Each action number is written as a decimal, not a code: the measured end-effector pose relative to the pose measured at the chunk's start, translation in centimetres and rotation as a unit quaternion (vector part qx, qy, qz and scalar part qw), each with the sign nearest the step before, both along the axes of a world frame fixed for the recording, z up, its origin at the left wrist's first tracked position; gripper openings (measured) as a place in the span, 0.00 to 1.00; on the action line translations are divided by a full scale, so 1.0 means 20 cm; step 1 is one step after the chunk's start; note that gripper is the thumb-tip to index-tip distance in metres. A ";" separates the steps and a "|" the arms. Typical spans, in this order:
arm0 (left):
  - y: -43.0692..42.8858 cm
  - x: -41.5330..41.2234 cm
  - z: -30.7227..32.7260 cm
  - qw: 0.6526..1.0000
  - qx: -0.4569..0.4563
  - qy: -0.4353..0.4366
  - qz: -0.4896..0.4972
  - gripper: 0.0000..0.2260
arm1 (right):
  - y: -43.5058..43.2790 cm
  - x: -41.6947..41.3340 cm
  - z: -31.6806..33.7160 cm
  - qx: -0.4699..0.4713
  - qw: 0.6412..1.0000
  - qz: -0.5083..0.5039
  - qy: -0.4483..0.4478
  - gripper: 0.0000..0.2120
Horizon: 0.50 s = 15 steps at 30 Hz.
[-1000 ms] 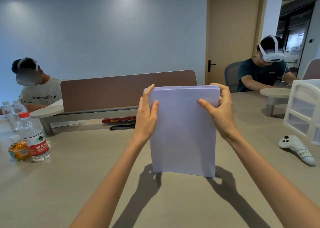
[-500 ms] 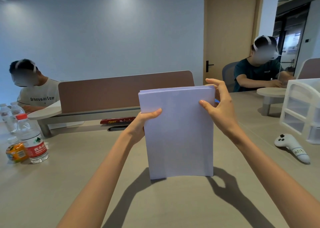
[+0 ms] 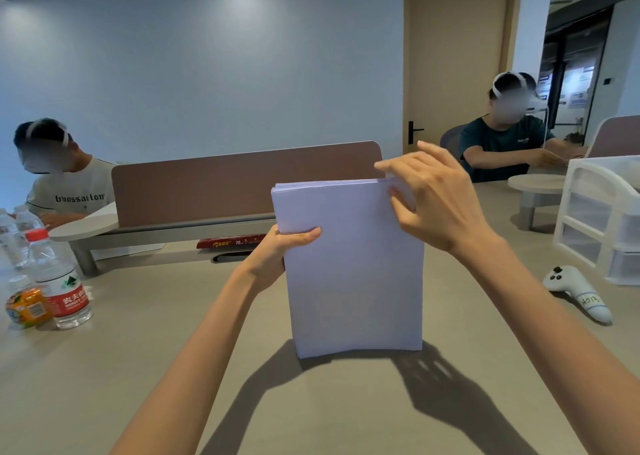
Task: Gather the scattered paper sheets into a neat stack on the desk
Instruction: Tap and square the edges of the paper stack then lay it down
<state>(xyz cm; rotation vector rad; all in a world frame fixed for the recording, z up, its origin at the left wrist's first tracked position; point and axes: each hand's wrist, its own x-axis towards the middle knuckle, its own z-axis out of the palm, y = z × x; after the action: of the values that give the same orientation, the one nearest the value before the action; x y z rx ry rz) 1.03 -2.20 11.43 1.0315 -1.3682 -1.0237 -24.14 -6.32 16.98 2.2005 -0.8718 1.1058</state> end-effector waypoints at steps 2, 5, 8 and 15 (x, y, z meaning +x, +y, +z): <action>0.00 -0.01 0.00 1.000 -0.001 0.002 -0.005 0.24 | 0.01 0.00 0.00 0.016 1.000 0.011 0.008 0.18; 0.01 -0.01 0.00 1.000 -0.002 0.006 -0.006 0.22 | 0.00 0.00 0.01 0.011 1.000 0.018 0.019 0.19; 0.01 -0.02 0.00 1.000 -0.004 0.008 -0.010 0.21 | 0.01 0.00 0.01 0.045 0.998 0.029 0.032 0.21; 0.03 -0.03 0.00 1.000 -0.014 0.006 -0.012 0.19 | 0.06 0.15 0.03 0.051 0.996 0.034 0.065 0.26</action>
<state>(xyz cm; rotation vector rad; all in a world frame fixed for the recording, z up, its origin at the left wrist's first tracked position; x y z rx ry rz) 0.51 -1.63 11.37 0.9886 -1.3838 -1.0255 -21.23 -5.05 17.62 2.3725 -0.8194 0.9554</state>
